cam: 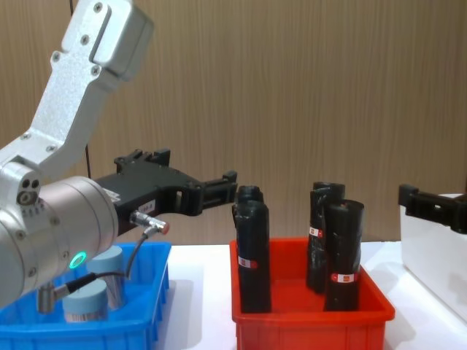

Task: Pick the cotton swabs from the blue box and place them into the white box.

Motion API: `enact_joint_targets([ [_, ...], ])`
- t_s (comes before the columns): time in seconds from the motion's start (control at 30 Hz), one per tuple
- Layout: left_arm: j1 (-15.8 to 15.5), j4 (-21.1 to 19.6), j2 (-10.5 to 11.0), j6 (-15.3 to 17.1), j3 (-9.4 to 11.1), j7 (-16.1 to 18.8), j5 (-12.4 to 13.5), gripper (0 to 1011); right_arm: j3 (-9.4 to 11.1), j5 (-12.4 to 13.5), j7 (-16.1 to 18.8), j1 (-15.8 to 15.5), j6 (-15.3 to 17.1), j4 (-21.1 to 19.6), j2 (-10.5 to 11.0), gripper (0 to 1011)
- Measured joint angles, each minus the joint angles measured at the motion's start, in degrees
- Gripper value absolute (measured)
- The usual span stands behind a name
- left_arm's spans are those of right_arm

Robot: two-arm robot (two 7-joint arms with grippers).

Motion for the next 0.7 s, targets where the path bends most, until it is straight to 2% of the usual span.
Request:
enact_joint_targets([
  [0.7,0.00,0.00,0.00,0.00,0.00,0.00,0.00,1004,0.00,0.00,0.00,0.00,0.00,0.00,0.00,1002],
])
